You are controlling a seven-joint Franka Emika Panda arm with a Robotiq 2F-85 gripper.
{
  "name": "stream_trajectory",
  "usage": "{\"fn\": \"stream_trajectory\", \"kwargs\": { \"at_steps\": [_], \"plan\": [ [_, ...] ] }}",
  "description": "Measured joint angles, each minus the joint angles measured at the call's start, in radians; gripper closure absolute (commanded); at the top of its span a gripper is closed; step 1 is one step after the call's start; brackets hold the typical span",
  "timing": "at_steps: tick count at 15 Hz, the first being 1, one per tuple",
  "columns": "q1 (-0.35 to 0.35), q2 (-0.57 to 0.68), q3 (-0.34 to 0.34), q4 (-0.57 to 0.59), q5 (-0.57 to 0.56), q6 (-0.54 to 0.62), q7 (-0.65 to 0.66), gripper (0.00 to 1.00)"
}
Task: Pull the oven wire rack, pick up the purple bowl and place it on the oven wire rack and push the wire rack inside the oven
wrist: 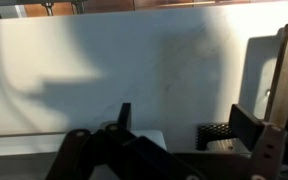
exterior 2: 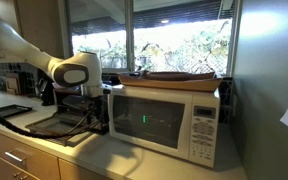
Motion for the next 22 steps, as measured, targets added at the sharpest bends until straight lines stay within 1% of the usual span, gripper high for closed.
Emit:
{"fn": "stream_trajectory", "kwargs": {
  "at_steps": [6,8,12,16,19,22],
  "plan": [
    [0.0,0.0,0.002,0.0,0.003,0.0,0.0,0.0],
    [0.013,0.0,0.004,-0.003,0.058,0.0,-0.021,0.0],
    [0.086,0.0,0.001,-0.023,0.315,0.0,-0.131,0.0],
    [0.139,0.0,-0.002,-0.041,0.576,0.0,-0.21,0.0],
    [0.164,0.001,0.003,-0.054,0.784,0.001,-0.245,0.0],
    [0.169,0.006,0.024,-0.069,0.986,0.001,-0.296,0.0]
  ]
}}
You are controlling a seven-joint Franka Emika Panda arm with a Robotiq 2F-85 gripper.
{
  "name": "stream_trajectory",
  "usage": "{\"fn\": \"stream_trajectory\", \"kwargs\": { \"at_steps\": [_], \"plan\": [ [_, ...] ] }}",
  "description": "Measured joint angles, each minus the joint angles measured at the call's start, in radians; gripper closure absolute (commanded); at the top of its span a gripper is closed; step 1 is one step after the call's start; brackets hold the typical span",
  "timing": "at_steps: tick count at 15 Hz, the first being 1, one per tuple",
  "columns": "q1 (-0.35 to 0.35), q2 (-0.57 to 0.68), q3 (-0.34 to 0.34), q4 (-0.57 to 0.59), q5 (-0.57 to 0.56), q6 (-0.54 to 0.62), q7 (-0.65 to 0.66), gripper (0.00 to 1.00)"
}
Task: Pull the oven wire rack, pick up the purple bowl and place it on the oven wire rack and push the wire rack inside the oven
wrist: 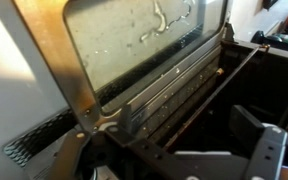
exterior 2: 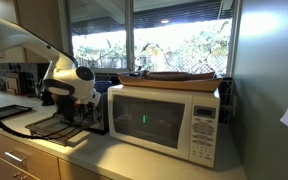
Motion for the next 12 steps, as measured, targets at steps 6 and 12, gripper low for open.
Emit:
{"fn": "stream_trajectory", "kwargs": {
  "at_steps": [6,12],
  "plan": [
    [-0.017,0.043,0.077,-0.016,0.306,0.0,-0.151,0.0],
    [-0.048,0.044,0.1,-0.009,0.306,-0.002,-0.149,0.0]
  ]
}}
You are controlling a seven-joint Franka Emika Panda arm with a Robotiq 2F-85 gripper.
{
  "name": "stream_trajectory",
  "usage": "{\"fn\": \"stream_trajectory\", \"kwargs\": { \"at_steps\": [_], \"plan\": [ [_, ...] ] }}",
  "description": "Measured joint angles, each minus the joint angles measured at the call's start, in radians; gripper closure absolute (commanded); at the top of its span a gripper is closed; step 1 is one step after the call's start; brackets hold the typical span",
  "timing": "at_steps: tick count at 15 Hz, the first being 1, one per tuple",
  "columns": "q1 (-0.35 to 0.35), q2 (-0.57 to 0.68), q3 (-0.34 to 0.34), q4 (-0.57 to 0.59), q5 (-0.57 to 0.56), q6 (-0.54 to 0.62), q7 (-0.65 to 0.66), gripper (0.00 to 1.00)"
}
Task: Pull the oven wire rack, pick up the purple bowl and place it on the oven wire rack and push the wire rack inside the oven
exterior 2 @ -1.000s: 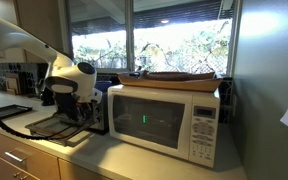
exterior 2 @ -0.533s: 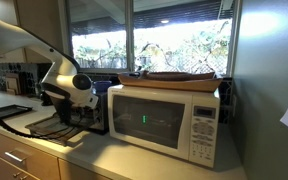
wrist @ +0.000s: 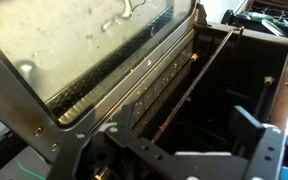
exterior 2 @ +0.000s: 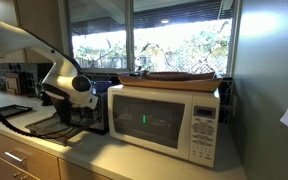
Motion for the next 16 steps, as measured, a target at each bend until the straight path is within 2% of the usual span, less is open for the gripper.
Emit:
{"fn": "stream_trajectory", "kwargs": {
  "at_steps": [5,16],
  "plan": [
    [-0.019,0.007,0.026,0.0,0.062,-0.012,-0.02,0.0],
    [-0.029,0.117,0.086,-0.002,0.415,-0.017,-0.215,0.0]
  ]
}}
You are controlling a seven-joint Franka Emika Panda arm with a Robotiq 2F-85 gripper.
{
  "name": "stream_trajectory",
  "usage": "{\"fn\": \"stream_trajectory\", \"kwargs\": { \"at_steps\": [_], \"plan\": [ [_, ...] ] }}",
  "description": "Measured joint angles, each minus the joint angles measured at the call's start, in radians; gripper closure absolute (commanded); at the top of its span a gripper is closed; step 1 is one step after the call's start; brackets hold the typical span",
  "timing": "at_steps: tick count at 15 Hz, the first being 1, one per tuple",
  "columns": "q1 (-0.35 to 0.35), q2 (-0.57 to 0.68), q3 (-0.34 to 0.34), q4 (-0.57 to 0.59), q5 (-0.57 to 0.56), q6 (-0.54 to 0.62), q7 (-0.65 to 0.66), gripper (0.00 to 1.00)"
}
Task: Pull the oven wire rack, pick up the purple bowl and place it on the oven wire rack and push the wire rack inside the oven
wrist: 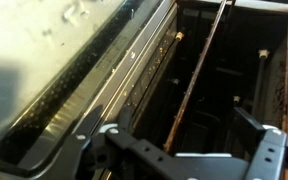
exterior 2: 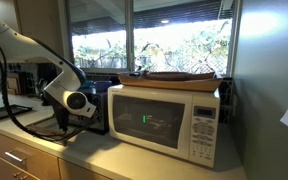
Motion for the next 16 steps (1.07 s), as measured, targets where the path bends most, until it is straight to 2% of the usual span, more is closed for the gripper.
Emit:
{"fn": "stream_trajectory", "kwargs": {
  "at_steps": [4,6,9,10,12,13,15,16],
  "plan": [
    [-0.003,0.032,0.019,0.001,0.13,-0.005,-0.087,0.01],
    [-0.006,0.044,0.026,0.001,0.184,-0.015,-0.127,0.07],
    [-0.013,0.06,0.028,0.001,0.248,-0.055,-0.17,0.2],
    [-0.016,0.066,0.028,0.001,0.264,-0.072,-0.181,0.29],
    [-0.021,0.077,0.028,0.001,0.289,-0.1,-0.196,0.3],
    [-0.023,0.082,0.028,0.001,0.296,-0.113,-0.201,0.38],
    [-0.026,0.09,0.028,0.001,0.308,-0.129,-0.204,0.4],
    [-0.028,0.092,0.028,0.001,0.311,-0.133,-0.205,0.49]
  ]
}}
